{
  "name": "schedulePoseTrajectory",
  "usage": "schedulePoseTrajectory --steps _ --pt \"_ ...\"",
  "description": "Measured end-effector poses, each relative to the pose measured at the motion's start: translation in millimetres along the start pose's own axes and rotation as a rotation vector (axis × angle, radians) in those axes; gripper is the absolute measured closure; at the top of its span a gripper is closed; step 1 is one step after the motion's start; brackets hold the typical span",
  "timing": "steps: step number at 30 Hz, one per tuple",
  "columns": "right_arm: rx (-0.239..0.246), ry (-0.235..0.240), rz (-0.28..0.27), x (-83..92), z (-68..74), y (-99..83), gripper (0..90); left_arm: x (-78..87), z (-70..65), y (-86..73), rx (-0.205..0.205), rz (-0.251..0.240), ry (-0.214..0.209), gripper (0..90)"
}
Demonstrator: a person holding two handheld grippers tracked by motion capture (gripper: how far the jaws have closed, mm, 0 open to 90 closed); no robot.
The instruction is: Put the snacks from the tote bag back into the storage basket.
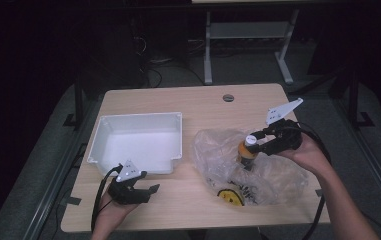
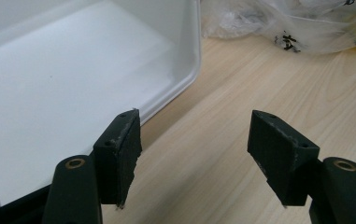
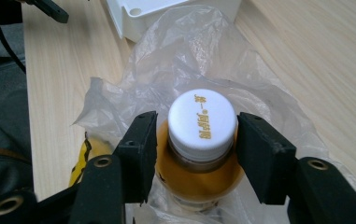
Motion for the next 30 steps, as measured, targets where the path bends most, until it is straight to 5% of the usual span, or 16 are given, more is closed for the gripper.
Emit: schedulePoseTrajectory --steps 30 --pt "0.035 -0.041 0.013 0.6 3.3 6.8 58.4 11.2 12.8 -8.3 0.035 -0.009 0.051 33.7"
Point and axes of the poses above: each handheld gripper's, and its own axes: x roughly backward along the jaws, y roughly out of its top, z roughly to its left, the point moved 2 cm from there along -x, roughly forward along the jaws, and after that the axes turned 9 degrees about -y, right-handed, at the moved point
